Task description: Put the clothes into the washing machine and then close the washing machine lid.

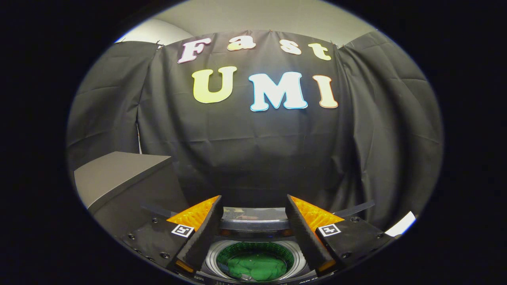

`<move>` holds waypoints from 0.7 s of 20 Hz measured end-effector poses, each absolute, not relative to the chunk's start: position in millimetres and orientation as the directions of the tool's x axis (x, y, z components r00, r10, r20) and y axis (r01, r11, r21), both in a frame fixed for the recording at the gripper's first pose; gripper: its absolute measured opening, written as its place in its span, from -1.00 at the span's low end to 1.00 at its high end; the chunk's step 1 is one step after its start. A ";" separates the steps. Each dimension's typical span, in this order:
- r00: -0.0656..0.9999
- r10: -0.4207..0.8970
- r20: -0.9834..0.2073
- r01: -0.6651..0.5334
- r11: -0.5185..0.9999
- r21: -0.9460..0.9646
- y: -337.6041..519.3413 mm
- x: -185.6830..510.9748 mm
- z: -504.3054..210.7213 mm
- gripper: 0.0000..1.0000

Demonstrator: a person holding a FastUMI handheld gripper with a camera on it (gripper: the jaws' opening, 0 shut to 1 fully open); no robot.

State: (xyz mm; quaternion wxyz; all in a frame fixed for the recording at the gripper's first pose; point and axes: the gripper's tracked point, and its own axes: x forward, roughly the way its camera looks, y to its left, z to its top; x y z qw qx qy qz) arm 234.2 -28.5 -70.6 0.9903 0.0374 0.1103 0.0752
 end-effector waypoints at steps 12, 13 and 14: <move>0.948 0.151 -0.281 -0.122 0.985 0.118 -35.9 210.2 -106.3 0.96; 0.947 0.149 -0.283 -0.120 0.986 0.120 -36.9 209.6 -106.7 0.96; 0.947 0.148 -0.284 -0.117 0.985 0.123 -37.8 207.7 -106.5 0.96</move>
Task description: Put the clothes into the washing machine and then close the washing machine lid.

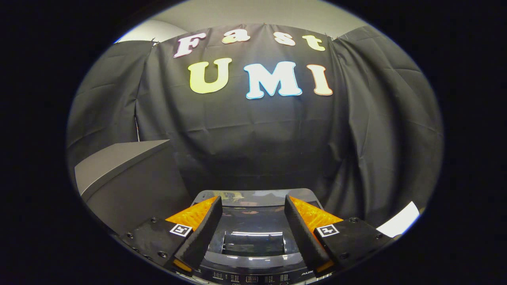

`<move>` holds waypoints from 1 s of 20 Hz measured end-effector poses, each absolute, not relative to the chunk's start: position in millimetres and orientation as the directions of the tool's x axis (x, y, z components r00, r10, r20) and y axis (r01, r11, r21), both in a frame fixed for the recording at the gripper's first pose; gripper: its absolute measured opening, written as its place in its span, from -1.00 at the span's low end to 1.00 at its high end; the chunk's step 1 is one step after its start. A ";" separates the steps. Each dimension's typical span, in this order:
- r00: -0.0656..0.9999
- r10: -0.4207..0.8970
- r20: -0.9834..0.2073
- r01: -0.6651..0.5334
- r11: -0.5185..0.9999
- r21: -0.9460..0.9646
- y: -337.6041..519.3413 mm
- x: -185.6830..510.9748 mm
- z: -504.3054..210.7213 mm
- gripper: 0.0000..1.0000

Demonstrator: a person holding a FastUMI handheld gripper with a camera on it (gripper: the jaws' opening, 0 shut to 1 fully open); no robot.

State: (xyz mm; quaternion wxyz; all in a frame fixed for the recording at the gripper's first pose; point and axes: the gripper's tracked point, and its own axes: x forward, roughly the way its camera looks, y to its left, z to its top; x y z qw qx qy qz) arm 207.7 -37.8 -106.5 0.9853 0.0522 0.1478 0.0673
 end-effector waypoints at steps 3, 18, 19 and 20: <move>0.950 0.144 -0.278 -0.113 0.985 0.127 -38.9 201.8 -101.2 0.96; 0.995 0.064 -0.078 -0.056 0.993 0.102 -21.2 87.0 10.5 0.96; 0.996 0.056 -0.069 -0.049 0.994 0.101 -19.1 76.9 16.4 0.95; 0.997 0.045 -0.059 -0.039 0.994 0.099 -18.3 66.9 19.5 0.95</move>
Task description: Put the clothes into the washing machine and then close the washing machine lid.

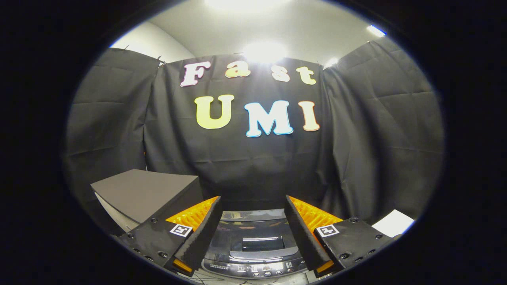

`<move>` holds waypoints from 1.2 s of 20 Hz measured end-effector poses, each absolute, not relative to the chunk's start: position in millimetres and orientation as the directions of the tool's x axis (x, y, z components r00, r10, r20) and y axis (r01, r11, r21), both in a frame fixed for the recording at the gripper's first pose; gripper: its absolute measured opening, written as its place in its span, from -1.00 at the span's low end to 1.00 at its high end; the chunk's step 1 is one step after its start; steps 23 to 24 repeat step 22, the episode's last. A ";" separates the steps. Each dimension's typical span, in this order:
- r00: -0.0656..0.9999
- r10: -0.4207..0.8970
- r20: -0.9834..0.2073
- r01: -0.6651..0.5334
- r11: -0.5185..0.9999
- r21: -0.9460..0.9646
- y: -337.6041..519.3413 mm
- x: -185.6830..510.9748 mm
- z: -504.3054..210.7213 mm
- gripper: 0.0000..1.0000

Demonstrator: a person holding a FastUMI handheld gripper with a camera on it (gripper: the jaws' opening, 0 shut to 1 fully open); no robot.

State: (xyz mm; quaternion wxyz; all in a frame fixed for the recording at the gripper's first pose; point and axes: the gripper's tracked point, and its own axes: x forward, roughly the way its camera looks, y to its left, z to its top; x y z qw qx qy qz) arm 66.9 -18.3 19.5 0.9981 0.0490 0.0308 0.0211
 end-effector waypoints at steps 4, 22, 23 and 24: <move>0.999 0.025 -0.028 -0.023 0.996 0.086 -15.7 31.5 23.1 0.95; 0.997 0.075 0.014 -0.076 0.992 0.101 -35.1 -10.9 5.1 0.95; 0.997 0.075 0.014 -0.076 0.992 0.101 -35.1 -10.9 5.1 0.95; 0.997 0.075 0.014 -0.076 0.992 0.101 -35.1 -10.9 5.1 0.95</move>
